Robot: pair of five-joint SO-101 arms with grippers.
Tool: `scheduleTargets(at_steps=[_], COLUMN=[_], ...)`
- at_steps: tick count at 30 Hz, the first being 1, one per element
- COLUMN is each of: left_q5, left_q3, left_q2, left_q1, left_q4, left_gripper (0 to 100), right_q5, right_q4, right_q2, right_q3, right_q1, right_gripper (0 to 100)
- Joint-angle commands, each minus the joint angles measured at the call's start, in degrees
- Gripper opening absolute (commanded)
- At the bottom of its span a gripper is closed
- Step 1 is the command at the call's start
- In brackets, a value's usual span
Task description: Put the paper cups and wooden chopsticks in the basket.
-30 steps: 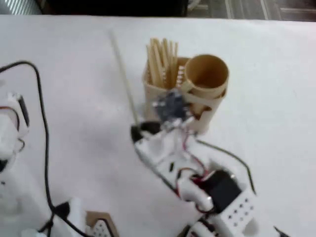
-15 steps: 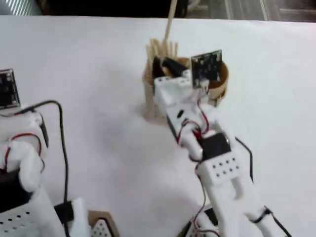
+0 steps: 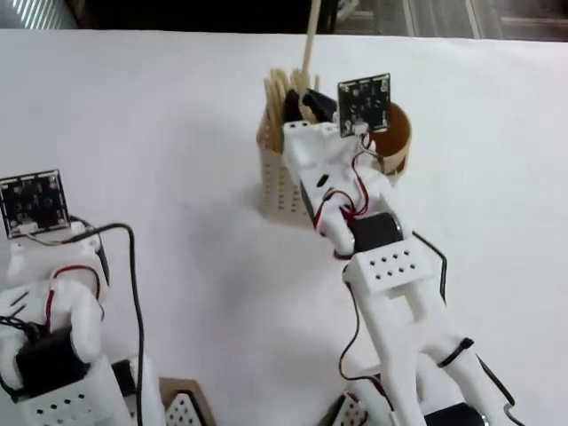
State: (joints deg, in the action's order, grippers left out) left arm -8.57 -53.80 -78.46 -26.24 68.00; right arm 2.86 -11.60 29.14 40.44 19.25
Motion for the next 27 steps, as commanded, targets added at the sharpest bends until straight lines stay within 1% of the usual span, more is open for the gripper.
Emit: scheduleTargets(at_steps=[1,10,15,18,21,22,27], left_q5=[0.0,-0.09,-0.35,-0.44,-0.44,-0.44,-0.44], left_q3=[0.0,0.26,0.0,0.35,0.35,0.26,-1.67], left_q2=[-1.54,-1.54,-1.63,-1.8,-3.56,-5.05,-16.66], left_q1=[0.66,0.75,0.84,3.65,6.37,7.34,14.02], left_q4=[-1.41,-1.41,-1.41,-1.23,-1.14,-1.14,-1.14], left_gripper=[4,4,4,4,4,4,4], right_q5=[-0.97,-1.14,-1.14,-1.23,-1.23,-1.23,-1.23], right_q4=[-3.47,-11.03,-20.09,-28.44,-34.77,-36.35,-43.65], right_q2=[0.57,15.78,26.68,32.48,36.53,37.58,41.63], right_q3=[-0.79,-0.79,-0.79,-0.79,-0.44,-0.35,3.43], right_q1=[-0.4,-0.4,-0.75,-0.48,-0.75,-0.75,-0.84], right_gripper=[13.1,11.9,11.8,10.8,4.4,1.8,1.6])
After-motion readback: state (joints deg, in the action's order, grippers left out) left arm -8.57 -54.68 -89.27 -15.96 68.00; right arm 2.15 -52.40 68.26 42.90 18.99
